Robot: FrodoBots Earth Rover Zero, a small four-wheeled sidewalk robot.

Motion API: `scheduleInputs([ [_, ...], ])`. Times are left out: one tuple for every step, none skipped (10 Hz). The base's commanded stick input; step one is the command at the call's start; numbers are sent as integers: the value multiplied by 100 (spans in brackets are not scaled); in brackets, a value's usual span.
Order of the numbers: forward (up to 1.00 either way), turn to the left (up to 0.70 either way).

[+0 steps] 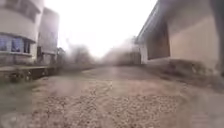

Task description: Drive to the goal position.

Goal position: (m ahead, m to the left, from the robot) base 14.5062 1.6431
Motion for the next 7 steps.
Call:
scheduleInputs([
  [100, 0],
  [100, 0],
  [100, 0],
  [100, 0],
  [100, 0],
  [93, 0],
  [85, 0],
])
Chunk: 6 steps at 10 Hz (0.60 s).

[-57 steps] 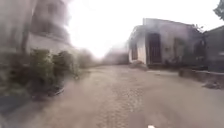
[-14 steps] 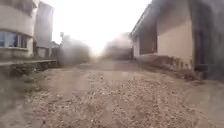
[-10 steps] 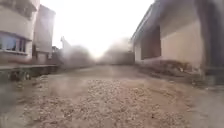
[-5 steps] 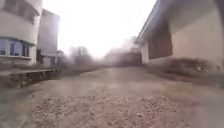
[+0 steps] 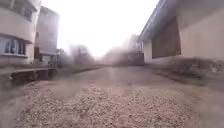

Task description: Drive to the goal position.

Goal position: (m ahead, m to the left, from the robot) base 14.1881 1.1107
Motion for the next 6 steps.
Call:
scheduleInputs([
  [85, 0],
  [85, 0],
  [85, 0],
  [85, 0],
  [85, 0],
  [85, 0],
])
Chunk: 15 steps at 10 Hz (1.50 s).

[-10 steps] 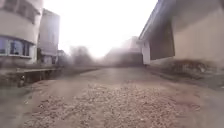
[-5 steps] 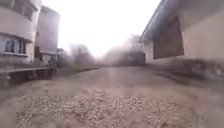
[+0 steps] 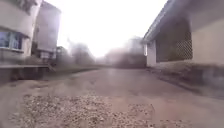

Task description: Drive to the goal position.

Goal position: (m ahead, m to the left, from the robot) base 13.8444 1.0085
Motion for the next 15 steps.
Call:
scheduleInputs([
  [85, 0],
  [85, 0],
  [85, 0],
  [85, 0],
  [85, 0],
  [85, 0],
  [85, 0],
  [85, 0],
  [85, 0],
  [85, 0],
  [86, 0],
  [96, 0],
  [100, 0],
  [100, 0],
  [100, 0],
])
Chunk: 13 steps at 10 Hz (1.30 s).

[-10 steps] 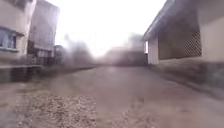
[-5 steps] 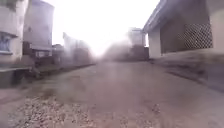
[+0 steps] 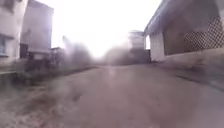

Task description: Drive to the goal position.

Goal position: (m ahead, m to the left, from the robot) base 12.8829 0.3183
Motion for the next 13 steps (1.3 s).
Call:
scheduleInputs([
  [100, 0],
  [100, 0],
  [100, 0],
  [100, 0],
  [100, 0],
  [100, 0],
  [100, 0],
  [100, 0],
  [100, 0],
  [100, 0],
  [100, 0],
  [100, 0],
  [100, 0],
])
